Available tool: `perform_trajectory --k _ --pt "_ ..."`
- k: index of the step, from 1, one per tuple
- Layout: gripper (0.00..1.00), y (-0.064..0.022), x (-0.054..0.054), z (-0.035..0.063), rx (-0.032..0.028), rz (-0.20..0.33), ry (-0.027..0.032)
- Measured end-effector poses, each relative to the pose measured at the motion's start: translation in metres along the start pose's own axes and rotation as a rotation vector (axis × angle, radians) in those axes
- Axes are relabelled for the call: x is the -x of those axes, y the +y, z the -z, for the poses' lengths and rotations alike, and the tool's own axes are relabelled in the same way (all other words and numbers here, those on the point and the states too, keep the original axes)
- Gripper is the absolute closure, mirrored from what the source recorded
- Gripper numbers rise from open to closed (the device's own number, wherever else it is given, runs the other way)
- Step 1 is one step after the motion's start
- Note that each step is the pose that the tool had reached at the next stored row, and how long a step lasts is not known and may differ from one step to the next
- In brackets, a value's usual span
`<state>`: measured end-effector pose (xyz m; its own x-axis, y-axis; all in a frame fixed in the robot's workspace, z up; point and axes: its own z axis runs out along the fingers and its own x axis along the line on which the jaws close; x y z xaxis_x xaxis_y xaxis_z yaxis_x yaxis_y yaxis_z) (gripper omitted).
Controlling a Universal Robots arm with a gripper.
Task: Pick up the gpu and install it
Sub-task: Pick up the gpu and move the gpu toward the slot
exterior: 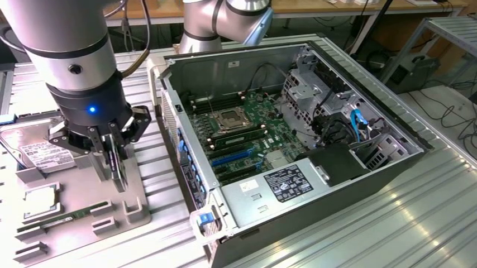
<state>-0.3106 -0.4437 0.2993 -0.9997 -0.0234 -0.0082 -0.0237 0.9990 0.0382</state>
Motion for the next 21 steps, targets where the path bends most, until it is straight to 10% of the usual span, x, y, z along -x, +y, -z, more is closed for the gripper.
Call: perform_trajectory --k 21 --pt "0.72 0.0006 0.001 0.0162 -0.011 0.0 0.0009"
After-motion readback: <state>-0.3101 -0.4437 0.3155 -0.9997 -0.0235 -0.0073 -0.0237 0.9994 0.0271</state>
